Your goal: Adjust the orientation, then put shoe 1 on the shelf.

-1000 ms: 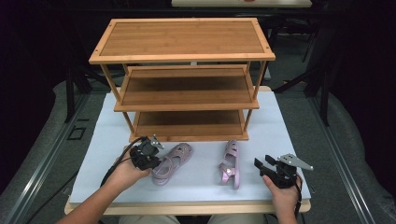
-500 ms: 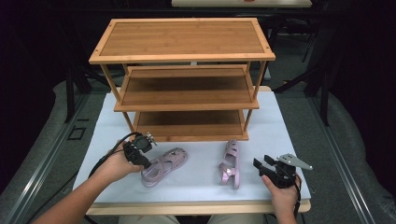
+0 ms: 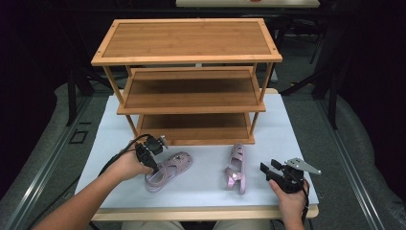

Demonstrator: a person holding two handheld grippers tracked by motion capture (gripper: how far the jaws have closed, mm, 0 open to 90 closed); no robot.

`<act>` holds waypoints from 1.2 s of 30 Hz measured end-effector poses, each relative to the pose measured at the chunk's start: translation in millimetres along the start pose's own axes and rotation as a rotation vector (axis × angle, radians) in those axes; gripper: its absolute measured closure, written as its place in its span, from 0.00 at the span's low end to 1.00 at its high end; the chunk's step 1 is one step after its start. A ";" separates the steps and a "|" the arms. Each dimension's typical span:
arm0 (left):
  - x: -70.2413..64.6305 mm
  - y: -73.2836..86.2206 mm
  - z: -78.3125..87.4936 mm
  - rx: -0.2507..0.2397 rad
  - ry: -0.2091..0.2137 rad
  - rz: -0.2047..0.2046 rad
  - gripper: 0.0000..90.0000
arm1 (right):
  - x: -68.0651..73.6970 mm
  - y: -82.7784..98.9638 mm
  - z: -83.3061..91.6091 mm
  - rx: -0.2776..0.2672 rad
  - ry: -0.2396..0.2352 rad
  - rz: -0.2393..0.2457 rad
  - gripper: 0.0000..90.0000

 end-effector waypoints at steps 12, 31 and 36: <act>1.7 -4.1 -5.5 0.052 -0.040 -0.045 0.89 | 0.4 -0.8 0.6 -0.007 0.001 0.003 0.51; 1.7 2.9 -3.3 -0.045 -0.026 -0.041 0.92 | -0.7 -0.2 0.0 -0.006 -0.004 -0.010 0.51; 5.0 10.7 -0.7 -0.165 0.006 0.026 0.92 | -1.5 -0.4 1.3 -0.004 0.001 -0.013 0.51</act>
Point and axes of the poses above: each handheld gripper's, and its own axes: z roughly backward along the jaws, y roughly out of its underside, x roughly to its left, the point moved 3 cm from there along -z, roughly forward along the jaws, and after that the axes turned 1 degree about -y, right-handed, at the moved point
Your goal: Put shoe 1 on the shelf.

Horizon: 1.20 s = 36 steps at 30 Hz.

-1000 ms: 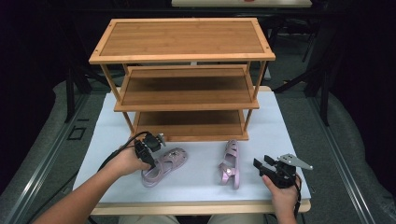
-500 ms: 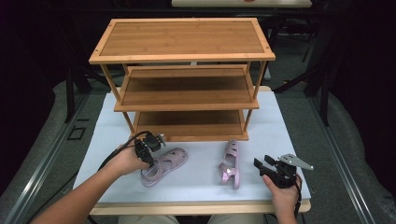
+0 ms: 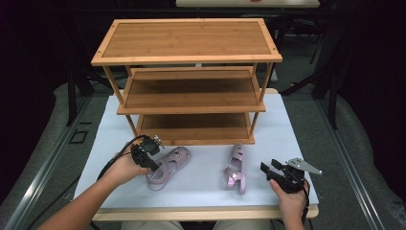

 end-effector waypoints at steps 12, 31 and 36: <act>1.4 22.8 29.9 -0.420 -0.043 0.128 0.92 | -0.9 0.6 -1.2 -0.008 -0.003 -0.015 0.51; -28.1 51.3 61.8 -1.123 -0.294 0.464 0.92 | -4.5 -0.5 -0.3 -0.026 0.008 -0.039 0.51; -32.4 50.5 64.5 -1.226 -0.399 0.557 0.92 | -4.1 0.3 -1.3 -0.025 0.003 -0.043 0.51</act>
Point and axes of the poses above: each handheld gripper's, and its own axes: z roughly backward along the jaws, y roughly out of its underside, x roughly to its left, the point moved 3 cm from there along -z, roughly forward along the jaws, and after that the axes turned 1 degree about -y, right-handed, at the moved point
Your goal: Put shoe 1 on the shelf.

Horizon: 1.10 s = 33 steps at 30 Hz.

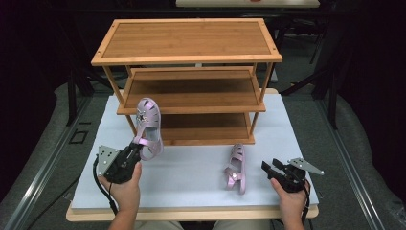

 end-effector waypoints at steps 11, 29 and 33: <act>-0.5 -19.8 -8.2 -0.095 -0.095 0.035 0.92 | -1.3 -1.0 3.1 -0.014 0.010 -0.013 0.51; -13.0 -55.5 -41.3 -0.122 -0.148 0.039 0.92 | -0.1 -4.8 7.3 -0.079 0.017 -0.011 0.52; -11.1 -63.4 -48.3 -0.134 -0.148 0.051 0.92 | -1.5 -4.7 8.9 -0.069 0.016 -0.015 0.52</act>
Point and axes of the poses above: each handheld gripper's, and its own axes: z roughly backward along the jaws, y roughly out of its underside, x roughly to its left, the point moved 3 cm from there along -z, roughly forward along the jaws, and after that the axes turned 1 degree about -y, right-handed, at the moved point
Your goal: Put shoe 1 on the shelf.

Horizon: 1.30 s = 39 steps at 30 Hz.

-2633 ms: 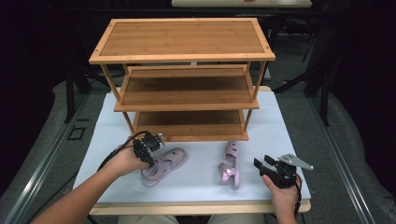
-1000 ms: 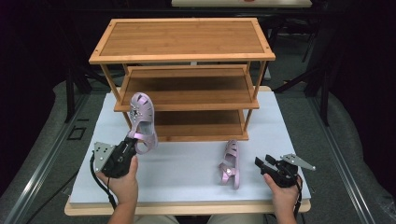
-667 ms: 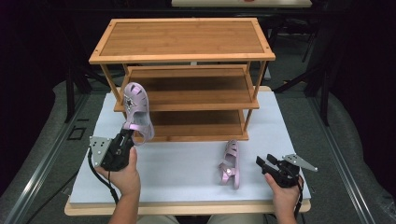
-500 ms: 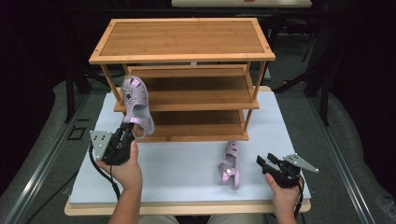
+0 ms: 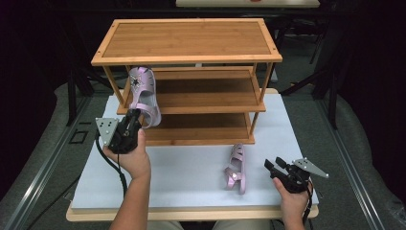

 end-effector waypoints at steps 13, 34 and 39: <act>-8.1 -10.9 -22.7 -0.002 -0.012 -0.023 0.92 | -1.9 -0.7 1.4 -0.015 0.003 -0.012 0.52; -25.8 -17.3 -71.6 0.049 -0.034 -0.012 0.92 | -4.7 -0.4 1.9 -0.018 0.005 -0.024 0.52; -32.3 -16.6 -79.2 0.058 -0.037 -0.026 0.92 | -5.4 -0.4 2.2 -0.019 0.006 -0.025 0.52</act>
Point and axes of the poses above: each handheld gripper's, and its own axes: z roughly backward along the jaws, y roughly out of its underside, x roughly to its left, the point moved 3 cm from there along -z, roughly forward along the jaws, and after that the axes turned 1 degree about -y, right-handed, at the moved point
